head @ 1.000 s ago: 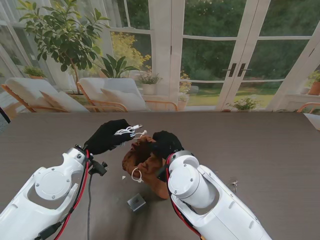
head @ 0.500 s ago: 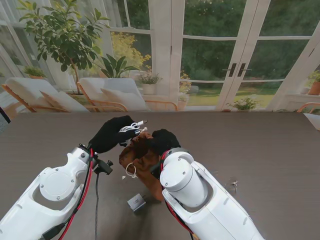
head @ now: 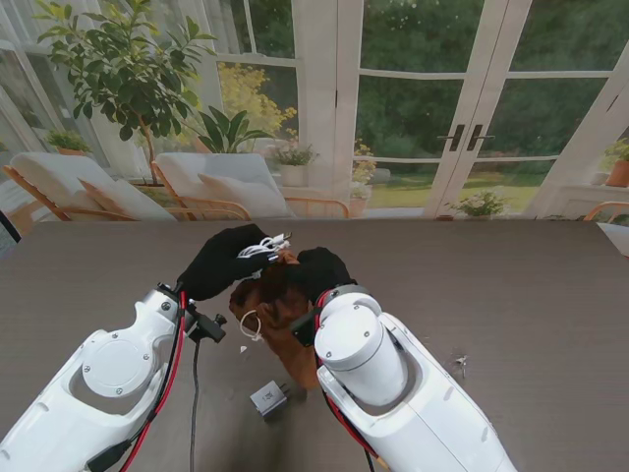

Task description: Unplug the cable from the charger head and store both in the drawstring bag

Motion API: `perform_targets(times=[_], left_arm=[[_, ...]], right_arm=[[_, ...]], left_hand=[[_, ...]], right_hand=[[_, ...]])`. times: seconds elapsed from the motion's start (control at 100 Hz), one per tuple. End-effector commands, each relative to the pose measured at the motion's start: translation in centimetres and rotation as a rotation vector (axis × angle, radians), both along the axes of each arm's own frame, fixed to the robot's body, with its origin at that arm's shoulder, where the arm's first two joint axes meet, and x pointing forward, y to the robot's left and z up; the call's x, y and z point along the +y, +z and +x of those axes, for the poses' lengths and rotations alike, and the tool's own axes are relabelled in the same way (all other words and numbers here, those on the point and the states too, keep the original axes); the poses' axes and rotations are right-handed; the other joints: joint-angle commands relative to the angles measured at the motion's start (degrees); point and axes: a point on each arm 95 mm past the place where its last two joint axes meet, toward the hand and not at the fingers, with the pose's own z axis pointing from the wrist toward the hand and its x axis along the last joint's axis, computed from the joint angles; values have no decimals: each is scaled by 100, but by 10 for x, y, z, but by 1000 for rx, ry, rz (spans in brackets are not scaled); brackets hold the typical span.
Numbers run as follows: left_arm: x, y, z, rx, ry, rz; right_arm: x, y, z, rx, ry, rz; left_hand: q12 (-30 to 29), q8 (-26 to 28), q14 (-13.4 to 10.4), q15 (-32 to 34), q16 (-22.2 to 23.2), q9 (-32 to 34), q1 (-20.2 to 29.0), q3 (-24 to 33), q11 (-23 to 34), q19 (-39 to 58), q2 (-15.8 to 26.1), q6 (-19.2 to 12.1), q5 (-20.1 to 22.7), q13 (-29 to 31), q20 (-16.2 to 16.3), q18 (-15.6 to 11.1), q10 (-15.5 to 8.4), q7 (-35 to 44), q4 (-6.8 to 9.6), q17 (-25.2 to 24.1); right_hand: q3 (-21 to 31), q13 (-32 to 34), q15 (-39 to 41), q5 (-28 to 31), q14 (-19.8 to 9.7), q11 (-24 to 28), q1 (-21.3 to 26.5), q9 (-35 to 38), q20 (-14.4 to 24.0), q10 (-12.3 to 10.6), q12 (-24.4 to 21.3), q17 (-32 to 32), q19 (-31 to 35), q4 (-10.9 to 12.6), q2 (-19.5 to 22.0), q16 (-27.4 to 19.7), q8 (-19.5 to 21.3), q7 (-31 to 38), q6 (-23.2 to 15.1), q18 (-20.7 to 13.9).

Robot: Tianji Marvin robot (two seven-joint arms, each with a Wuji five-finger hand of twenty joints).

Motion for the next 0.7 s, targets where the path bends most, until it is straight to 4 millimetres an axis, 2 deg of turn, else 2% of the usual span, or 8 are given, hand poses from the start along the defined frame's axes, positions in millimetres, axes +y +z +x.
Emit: perform_targets(times=[0.0,0.26,0.46,0.69], left_arm=[[-5,1,0,1,-23,-2],[-6,1,0,-14,-18,9],[-7,0,0,-13,-8,20],[-10,-1,-1,5,-19,17]], right_arm=[[6,2,-6,11,19,31],[8,2,-10,38,13,82],[7,2,-12,60,9,118],[7,3,-12,70,6,137]], left_hand=[[-23,-190,267,-133,14,-89,953,1117,-213,-64,221,-606,571,-238,215,-490,-89,218,219,-311],[-283,-462,125,-211,5,-48,849,1247,-733,-71,-151,-601,476,-317,350,-641,-135,107,151,-356],[-274,-532,43,-166,15,-54,748,1424,-1031,-23,-407,-553,328,-338,461,-701,-160,200,119,-334],[-359,-596,39,-230,19,-226,712,1400,-1383,-85,-510,-445,129,-565,502,-770,-63,111,136,-510]], right_hand=[[68,12,237,1,-702,-68,222,560,271,407,97,2735,124,14,-61,36,167,300,848,154],[54,10,258,11,-667,-83,254,560,297,450,119,2736,137,16,-61,44,160,268,888,198],[35,8,266,10,-632,-107,298,555,311,493,132,2734,133,13,-68,47,155,243,931,245],[16,8,273,11,-632,-121,312,554,325,507,148,2734,134,10,-60,50,162,238,932,258]])
